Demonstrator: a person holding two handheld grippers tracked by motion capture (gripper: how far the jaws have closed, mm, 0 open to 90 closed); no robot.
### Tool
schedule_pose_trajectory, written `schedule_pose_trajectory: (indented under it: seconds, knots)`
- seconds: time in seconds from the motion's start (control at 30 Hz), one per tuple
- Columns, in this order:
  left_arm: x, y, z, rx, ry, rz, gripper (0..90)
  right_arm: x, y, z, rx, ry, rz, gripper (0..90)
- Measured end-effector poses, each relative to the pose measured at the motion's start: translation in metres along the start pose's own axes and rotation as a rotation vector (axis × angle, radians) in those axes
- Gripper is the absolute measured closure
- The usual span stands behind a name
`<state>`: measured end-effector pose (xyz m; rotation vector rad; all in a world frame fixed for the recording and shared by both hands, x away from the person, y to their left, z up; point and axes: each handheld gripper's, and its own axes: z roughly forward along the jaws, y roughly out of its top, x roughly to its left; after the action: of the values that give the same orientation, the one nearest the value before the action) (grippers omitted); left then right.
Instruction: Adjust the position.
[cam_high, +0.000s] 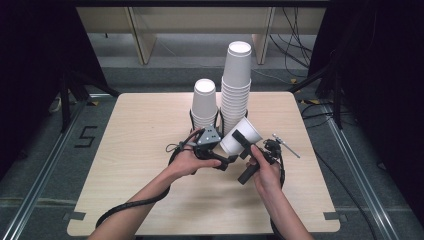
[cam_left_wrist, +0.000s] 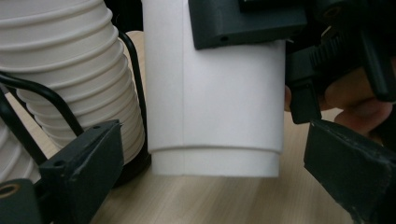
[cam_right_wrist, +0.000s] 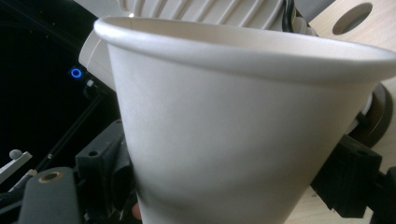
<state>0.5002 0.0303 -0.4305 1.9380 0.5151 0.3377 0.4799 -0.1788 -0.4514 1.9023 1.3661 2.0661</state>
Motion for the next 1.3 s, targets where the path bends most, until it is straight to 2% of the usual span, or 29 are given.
schedule_pose_trajectory:
  seconds: [0.03,0.07,0.17,0.2,0.23,0.3,0.33,0.4,0.5,0.53,0.57,0.67,0.73,0.83,0.87,0.93,1.07,1.17,1.23,1.3]
  knots:
    - [0.001,-0.001,-0.002,0.003,0.004,0.002,4.6,0.0,0.0,0.0,0.001,0.0,-0.003,18.3]
    - [0.001,-0.003,-0.003,0.004,0.003,0.001,4.7,0.002,0.001,-0.001,0.009,0.001,0.025,18.3]
    - [0.003,-0.005,-0.008,0.003,0.006,-0.009,4.8,0.002,0.002,-0.003,-0.011,0.0,-0.045,18.3]
    - [0.001,-0.008,-0.012,0.016,0.007,-0.058,4.9,0.005,0.002,-0.004,-0.008,0.001,-0.043,18.3]
    - [0.002,-0.008,-0.014,0.01,0.007,-0.055,5.0,0.003,0.003,-0.005,-0.013,-0.001,-0.098,18.3]
    - [0.006,-0.01,-0.019,0.003,0.015,-0.023,5.2,0.005,0.004,-0.006,-0.02,-0.01,-0.124,18.3]
    - [0.008,-0.011,-0.021,0.0,0.019,-0.015,5.3,0.004,0.005,-0.006,-0.028,-0.023,-0.177,18.3]
    - [0.011,-0.013,-0.024,-0.006,0.028,0.007,5.4,0.004,0.005,-0.007,-0.028,-0.027,-0.212,18.3]
    - [0.014,-0.016,-0.031,-0.003,0.033,-0.014,5.6,0.007,0.005,-0.007,-0.032,-0.045,-0.269,18.3]
    - [0.014,-0.017,-0.032,-0.007,0.03,-0.022,5.6,0.007,0.005,-0.007,-0.038,-0.048,-0.326,18.3]
    - [0.015,-0.018,-0.034,-0.004,0.033,-0.023,5.7,0.007,0.004,-0.008,-0.038,-0.059,-0.359,18.3]
    - [0.016,-0.02,-0.038,0.002,0.037,-0.04,6.1,0.007,0.004,-0.008,-0.036,-0.07,-0.435,18.3]
    - [0.016,-0.021,-0.04,-0.006,0.039,-0.044,6.2,0.008,0.002,-0.008,-0.031,-0.09,-0.479,18.2]
    - [0.016,-0.022,-0.042,-0.003,0.045,-0.041,6.5,0.009,0.0,-0.008,-0.03,-0.075,-0.526,18.2]
    - [0.016,-0.022,-0.042,-0.004,0.047,-0.041,6.6,0.009,0.0,-0.009,-0.036,-0.096,-0.56,18.2]
    - [0.016,-0.023,-0.043,-0.007,0.051,-0.045,6.7,0.01,-0.001,-0.009,-0.032,-0.1,-0.596,18.2]
    - [0.016,-0.025,-0.047,-0.017,0.075,-0.041,7.2,0.012,-0.002,-0.013,-0.037,-0.141,-0.713,18.1]
    - [0.016,-0.028,-0.05,-0.021,0.092,-0.046,7.4,0.013,-0.003,-0.016,-0.039,-0.154,-0.739,18.1]
    - [0.017,-0.03,-0.052,-0.019,0.108,-0.049,7.6,0.012,-0.002,-0.017,-0.047,-0.157,-0.778,18.1]
    - [0.018,-0.034,-0.056,-0.016,0.145,-0.061,8.1,0.013,-0.003,-0.019,-0.05,-0.171,-0.804,18.1]
